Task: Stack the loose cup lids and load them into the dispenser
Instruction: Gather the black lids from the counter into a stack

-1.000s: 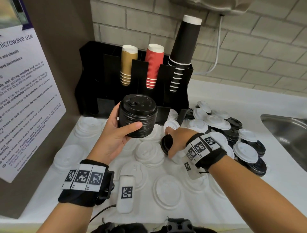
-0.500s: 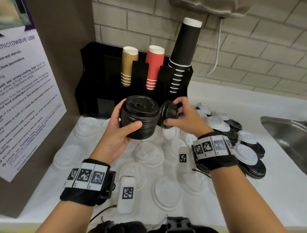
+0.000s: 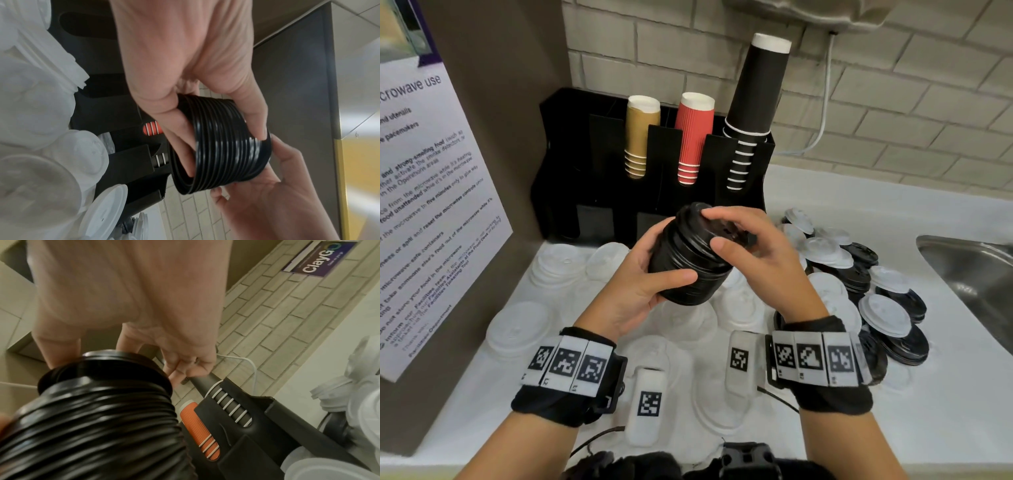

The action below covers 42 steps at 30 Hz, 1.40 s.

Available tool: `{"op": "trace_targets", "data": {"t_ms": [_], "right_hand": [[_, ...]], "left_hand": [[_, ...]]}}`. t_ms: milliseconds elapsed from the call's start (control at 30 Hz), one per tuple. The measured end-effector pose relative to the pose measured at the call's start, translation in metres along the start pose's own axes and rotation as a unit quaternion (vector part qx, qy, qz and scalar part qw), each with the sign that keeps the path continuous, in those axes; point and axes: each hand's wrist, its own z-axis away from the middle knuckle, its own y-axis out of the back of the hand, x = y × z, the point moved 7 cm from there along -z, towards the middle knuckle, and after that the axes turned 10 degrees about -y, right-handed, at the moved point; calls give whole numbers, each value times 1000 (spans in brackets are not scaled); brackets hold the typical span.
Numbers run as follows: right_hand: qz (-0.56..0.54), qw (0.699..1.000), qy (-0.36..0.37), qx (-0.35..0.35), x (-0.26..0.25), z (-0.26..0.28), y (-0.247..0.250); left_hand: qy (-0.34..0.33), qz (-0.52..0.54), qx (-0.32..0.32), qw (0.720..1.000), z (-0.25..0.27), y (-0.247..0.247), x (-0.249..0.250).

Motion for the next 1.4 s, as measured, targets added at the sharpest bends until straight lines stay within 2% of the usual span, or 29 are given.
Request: {"op": "trace_targets", "data": {"t_ms": [200,600,700,767,833,867,933,1000,1033,1100,1167,1233,1300,1400], "right_hand": [[54,998,0,-17,-7,4,-6],[77,996,5,-46,-6,3,-12],[67,998,4,-11,-4,-3,11],[106,993,-40,23,7,-11,37],[243,965,-102,-11,28,-17,56],[335,930,-138,-54,44,-18,61],[511,819,-215,-147,76,-10,66],[624,712,-244,-211,101,1,68],[657,676,-238,-233,110,6,66],[699,633,-207,-259,123,13,63],[725,609,-179,-268,132,18,62],[727,604,-175,-276,136,20,61],[706,628,-178,-274,136,20,60],[662,689,-169,-243,124,12,60]], "left_hand": [[1,9,6,1000,1,-1,-3],[0,22,16,1000,4,1,-2],[3,40,25,999,3,2,1],[2,67,43,997,3,5,4],[1,82,64,995,2,8,5],[1,84,74,994,2,9,4],[1,86,88,992,2,12,3],[0,82,89,993,2,12,3],[1,81,86,993,2,12,3],[1,79,81,994,2,9,3],[0,75,79,994,1,8,2],[1,77,75,994,1,6,2],[6,80,72,994,2,4,1],[5,89,78,993,4,5,-1]]}}
